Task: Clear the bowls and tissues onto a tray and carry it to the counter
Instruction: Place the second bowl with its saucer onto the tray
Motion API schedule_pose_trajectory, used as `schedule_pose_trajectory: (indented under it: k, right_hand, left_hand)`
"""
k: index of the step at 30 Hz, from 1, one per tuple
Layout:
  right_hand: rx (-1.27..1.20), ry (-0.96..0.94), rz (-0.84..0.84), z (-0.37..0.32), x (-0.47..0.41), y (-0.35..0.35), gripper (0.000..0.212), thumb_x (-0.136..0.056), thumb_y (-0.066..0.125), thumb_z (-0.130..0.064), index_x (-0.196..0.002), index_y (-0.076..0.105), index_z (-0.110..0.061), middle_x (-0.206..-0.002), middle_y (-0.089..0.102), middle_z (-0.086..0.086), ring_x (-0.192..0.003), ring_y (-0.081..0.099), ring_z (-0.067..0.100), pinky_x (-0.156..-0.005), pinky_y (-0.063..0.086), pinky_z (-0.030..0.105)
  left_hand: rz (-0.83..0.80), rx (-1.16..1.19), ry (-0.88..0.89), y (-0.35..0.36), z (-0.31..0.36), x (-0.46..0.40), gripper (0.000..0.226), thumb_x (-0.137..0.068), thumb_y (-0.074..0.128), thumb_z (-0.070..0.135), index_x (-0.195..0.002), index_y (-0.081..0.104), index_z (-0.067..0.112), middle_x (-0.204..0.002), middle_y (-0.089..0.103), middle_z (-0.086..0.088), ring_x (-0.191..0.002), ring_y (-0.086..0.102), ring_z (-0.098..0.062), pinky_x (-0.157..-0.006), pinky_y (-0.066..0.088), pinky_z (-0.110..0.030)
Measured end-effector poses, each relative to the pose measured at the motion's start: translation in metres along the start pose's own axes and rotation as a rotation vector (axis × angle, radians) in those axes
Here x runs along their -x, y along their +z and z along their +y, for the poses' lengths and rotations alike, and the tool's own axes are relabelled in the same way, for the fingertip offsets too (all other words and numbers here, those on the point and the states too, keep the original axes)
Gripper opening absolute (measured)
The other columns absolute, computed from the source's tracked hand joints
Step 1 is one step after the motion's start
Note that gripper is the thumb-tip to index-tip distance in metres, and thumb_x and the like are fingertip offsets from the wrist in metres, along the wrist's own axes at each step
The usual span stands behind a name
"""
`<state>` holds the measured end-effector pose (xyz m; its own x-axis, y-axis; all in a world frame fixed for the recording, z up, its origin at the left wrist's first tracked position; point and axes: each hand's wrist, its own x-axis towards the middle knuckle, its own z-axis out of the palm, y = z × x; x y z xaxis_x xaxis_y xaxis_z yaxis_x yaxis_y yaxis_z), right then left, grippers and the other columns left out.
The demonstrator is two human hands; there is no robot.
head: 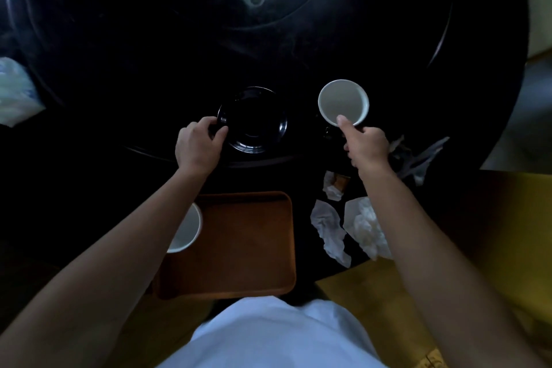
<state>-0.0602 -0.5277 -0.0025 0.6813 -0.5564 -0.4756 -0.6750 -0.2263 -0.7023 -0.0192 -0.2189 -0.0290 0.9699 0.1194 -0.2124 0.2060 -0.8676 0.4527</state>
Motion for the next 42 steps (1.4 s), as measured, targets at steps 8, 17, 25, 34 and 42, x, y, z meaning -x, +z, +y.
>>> schedule_pose_trajectory:
  k: [8, 17, 25, 34, 42]
  right_hand:
    - [-0.509, 0.321, -0.231, -0.008, 0.016, 0.013, 0.051, -0.096, 0.057, -0.054, -0.095, 0.072, -0.005, -0.063, 0.068, 0.007, -0.038, 0.044, 0.010, -0.037, 0.028, 0.020]
    - [-0.607, 0.196, -0.301, -0.002, 0.030, 0.015, 0.021, -0.099, 0.063, -0.028, -0.095, 0.067, -0.007, -0.074, 0.070, 0.009, -0.053, 0.067, 0.010, -0.043, 0.050, 0.019]
    - [-0.548, 0.179, -0.366, 0.000, 0.028, 0.005, 0.019, -0.103, 0.056, -0.028, -0.096, 0.061, -0.011, -0.091, 0.073, 0.013, -0.061, 0.074, 0.017, -0.043, 0.052, 0.020]
    - [-0.599, 0.079, -0.395, -0.004, 0.036, -0.010, 0.026, -0.104, 0.053, -0.030, -0.090, 0.064, -0.012, -0.084, 0.074, 0.012, -0.072, 0.076, 0.018, -0.048, 0.054, 0.021]
    - [-0.554, -0.086, -0.553, -0.001, 0.091, -0.019, 0.025, -0.103, 0.055, -0.027, -0.087, 0.066, -0.011, -0.090, 0.075, 0.017, -0.082, 0.076, 0.029, -0.056, 0.057, 0.026]
  left_hand:
    - [-0.100, 0.190, -0.189, 0.003, 0.014, -0.003, 0.028, -0.100, 0.053, 0.038, -0.121, 0.060, 0.021, -0.091, 0.074, -0.002, -0.078, 0.073, -0.022, -0.079, 0.060, -0.043]
    - [-0.315, 0.660, -0.269, -0.008, 0.020, -0.004, 0.026, -0.104, 0.053, 0.014, -0.129, 0.047, 0.014, -0.103, 0.069, -0.010, -0.055, 0.069, -0.018, -0.043, 0.052, -0.026]
    - [-0.281, 0.805, -0.214, -0.015, 0.019, 0.024, 0.013, -0.106, 0.049, 0.011, -0.118, 0.045, 0.014, -0.094, 0.069, -0.016, -0.053, 0.068, -0.015, -0.042, 0.050, -0.025]
    - [-0.172, 0.900, -0.267, -0.030, 0.002, 0.102, 0.023, -0.106, 0.049, 0.008, -0.129, 0.046, 0.008, -0.082, 0.071, -0.011, -0.053, 0.066, -0.016, -0.044, 0.051, -0.025]
    - [-0.140, 0.910, -0.343, 0.000, -0.037, 0.174, 0.025, -0.105, 0.049, 0.007, -0.128, 0.044, 0.014, -0.069, 0.069, -0.010, -0.050, 0.065, -0.018, -0.041, 0.049, -0.025]
